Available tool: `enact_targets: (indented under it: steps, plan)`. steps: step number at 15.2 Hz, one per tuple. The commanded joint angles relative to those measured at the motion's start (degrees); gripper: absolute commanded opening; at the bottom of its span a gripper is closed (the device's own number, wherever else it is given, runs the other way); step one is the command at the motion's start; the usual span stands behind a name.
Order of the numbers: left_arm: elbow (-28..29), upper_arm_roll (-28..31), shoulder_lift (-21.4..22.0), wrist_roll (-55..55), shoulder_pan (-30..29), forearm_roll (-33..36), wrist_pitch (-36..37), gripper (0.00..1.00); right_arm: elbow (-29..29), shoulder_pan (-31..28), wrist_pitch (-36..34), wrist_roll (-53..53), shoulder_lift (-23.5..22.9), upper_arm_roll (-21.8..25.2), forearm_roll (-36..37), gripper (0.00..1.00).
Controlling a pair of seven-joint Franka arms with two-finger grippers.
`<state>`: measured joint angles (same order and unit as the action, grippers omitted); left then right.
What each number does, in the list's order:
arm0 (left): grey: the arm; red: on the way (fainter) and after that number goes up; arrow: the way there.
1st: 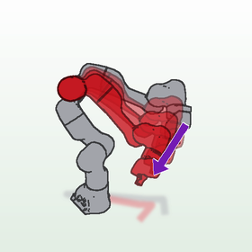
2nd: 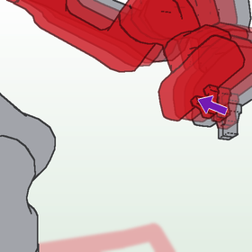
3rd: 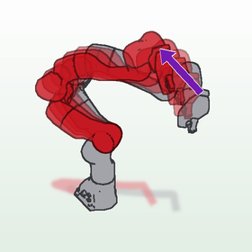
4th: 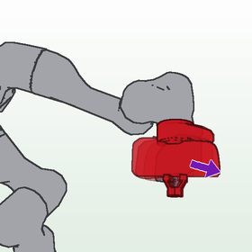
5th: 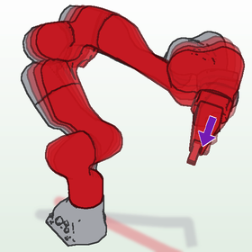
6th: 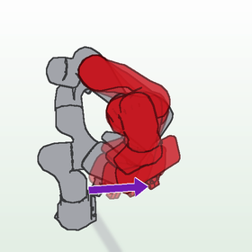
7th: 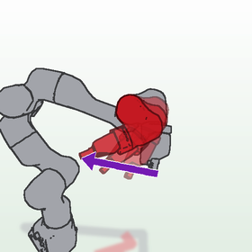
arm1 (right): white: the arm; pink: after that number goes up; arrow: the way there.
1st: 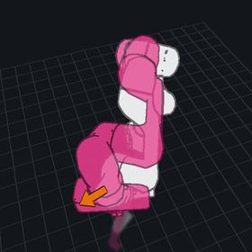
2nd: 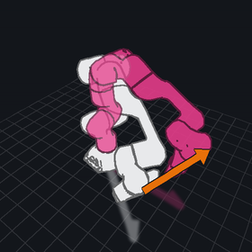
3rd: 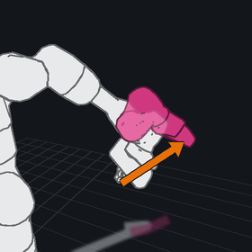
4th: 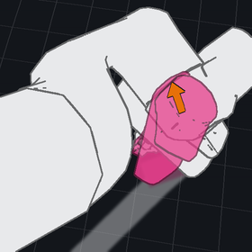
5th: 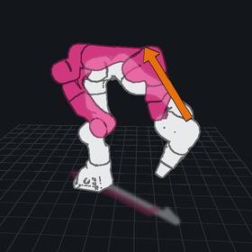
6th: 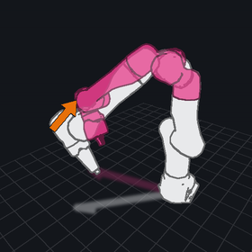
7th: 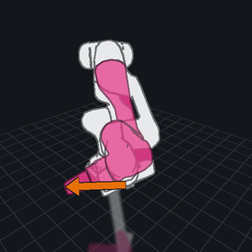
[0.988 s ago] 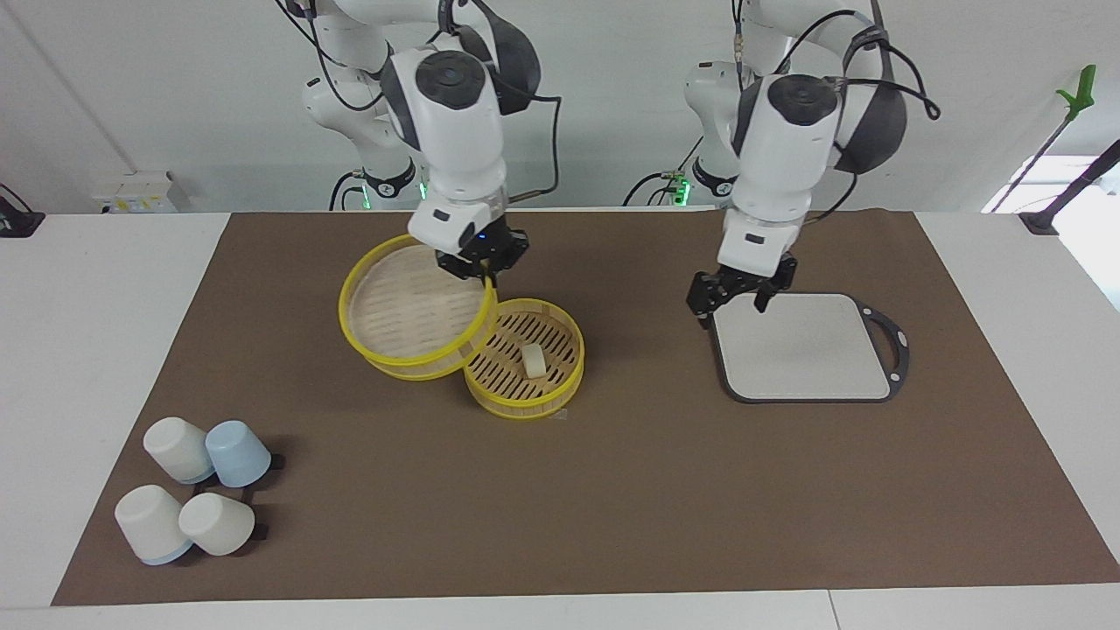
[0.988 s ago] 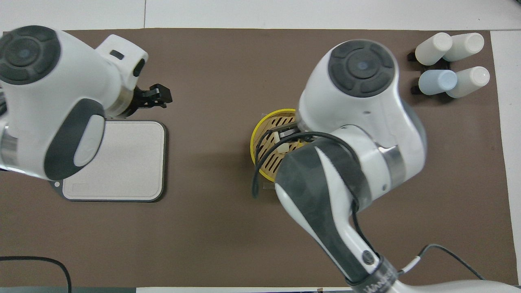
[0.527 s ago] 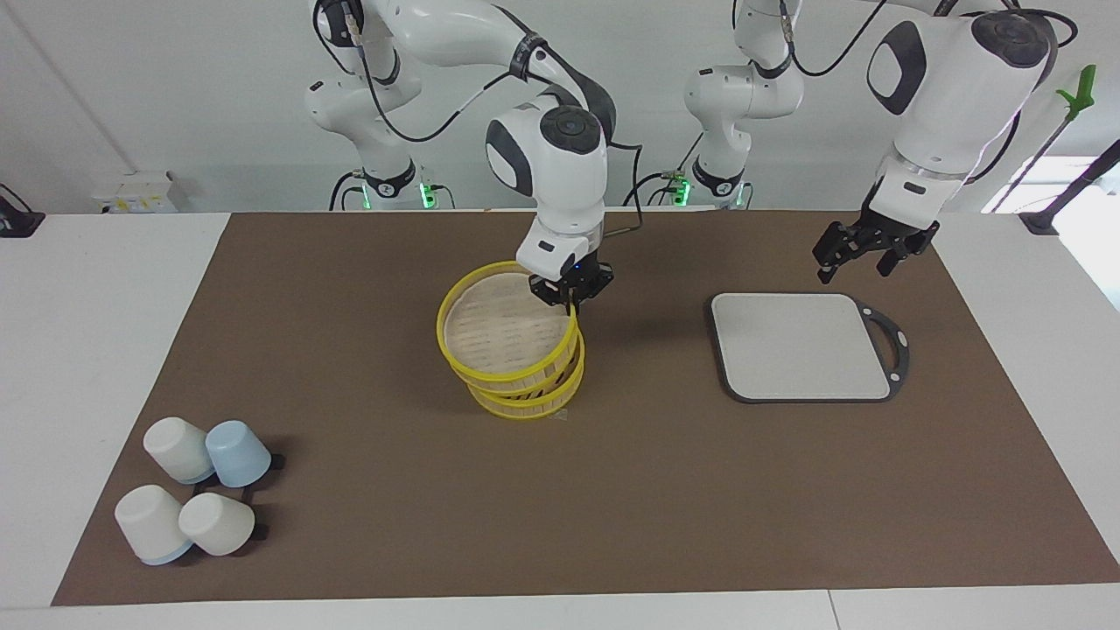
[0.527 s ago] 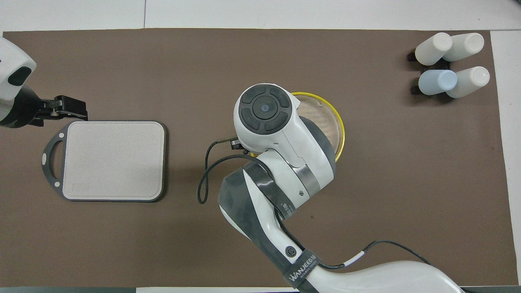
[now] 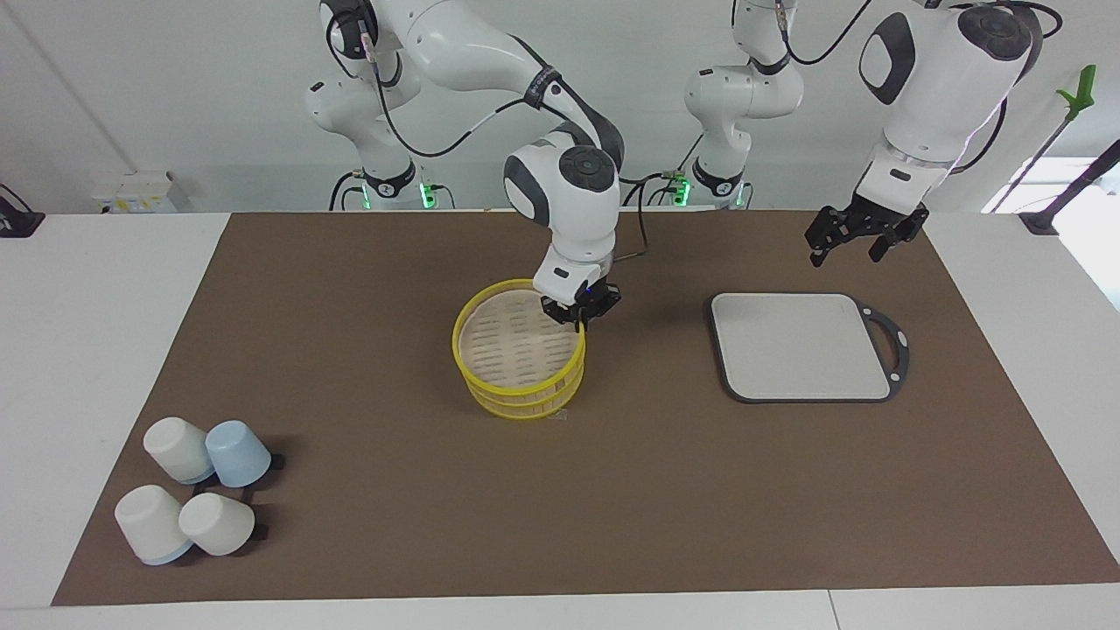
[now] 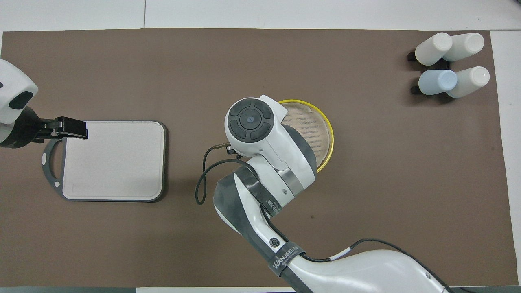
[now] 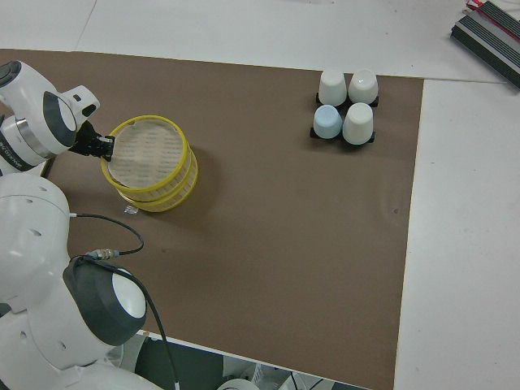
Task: Place bun in steamer
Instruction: 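Lower the lid onto the steamer with the right gripper and release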
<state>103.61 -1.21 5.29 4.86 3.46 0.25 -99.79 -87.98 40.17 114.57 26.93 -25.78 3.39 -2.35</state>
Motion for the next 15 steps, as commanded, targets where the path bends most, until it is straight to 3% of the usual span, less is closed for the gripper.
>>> enact_targets:
  steps: [1,4,12,15]
  plan:
    - [1.9,0.2,2.4,-2.4,0.1,-1.0,-1.4,1.00,-2.8,0.5,2.5,1.6,1.8,0.0,0.9,0.00]
    - [1.2,0.2,2.1,-4.0,0.1,-1.0,-0.7,1.00,-5.8,2.6,5.8,4.8,2.3,0.0,0.9,0.00]
    - [1.2,0.2,2.4,-4.1,-0.3,-1.1,-0.1,1.00,-5.8,2.5,6.1,5.2,2.1,0.0,0.9,0.00]
    - [1.2,0.2,2.4,-4.0,-0.3,-1.1,-0.1,1.00,-6.6,2.5,6.4,5.0,2.3,0.0,0.9,0.31]
